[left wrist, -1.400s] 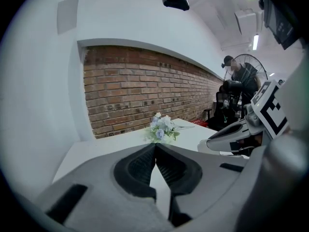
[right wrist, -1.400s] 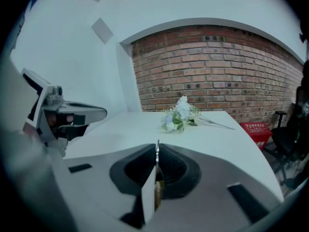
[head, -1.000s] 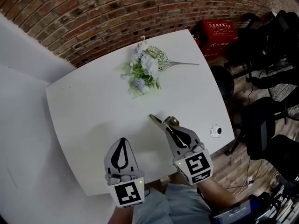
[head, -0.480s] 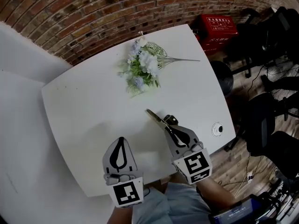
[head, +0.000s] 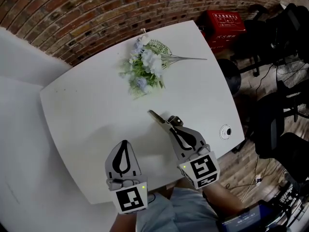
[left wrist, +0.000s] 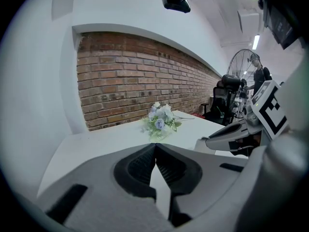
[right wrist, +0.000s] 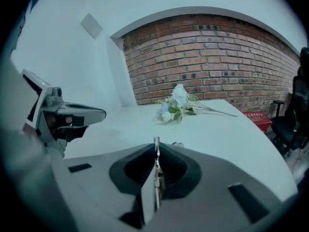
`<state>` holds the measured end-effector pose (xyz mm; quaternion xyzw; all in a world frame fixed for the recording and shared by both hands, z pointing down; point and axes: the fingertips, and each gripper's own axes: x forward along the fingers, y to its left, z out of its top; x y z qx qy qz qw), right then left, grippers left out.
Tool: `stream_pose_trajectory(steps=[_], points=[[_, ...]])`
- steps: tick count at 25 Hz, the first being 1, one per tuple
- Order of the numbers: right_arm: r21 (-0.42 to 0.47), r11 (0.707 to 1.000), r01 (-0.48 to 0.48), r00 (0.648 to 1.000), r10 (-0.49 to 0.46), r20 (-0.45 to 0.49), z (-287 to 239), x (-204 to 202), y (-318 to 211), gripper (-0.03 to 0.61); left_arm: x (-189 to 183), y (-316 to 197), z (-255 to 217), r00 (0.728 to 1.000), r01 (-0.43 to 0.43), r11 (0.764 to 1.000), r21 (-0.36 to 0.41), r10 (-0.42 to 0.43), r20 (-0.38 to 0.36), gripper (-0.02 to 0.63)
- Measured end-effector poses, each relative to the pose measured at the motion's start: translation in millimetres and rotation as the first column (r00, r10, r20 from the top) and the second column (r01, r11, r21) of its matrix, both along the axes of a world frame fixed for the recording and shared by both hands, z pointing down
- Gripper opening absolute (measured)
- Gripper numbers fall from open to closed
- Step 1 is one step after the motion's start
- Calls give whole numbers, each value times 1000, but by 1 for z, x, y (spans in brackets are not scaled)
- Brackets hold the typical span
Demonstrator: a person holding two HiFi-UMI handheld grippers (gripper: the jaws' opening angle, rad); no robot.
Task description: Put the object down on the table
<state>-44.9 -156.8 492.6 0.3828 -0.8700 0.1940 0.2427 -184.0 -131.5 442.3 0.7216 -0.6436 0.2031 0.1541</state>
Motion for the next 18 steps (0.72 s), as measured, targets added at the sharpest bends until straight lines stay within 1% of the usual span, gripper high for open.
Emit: stream_pose_trajectory(steps=[18], points=[[-26, 998, -50, 998, 51, 25, 9, 8, -20, 71, -1, -12, 11, 1000, -13, 999, -29, 13, -2, 9]])
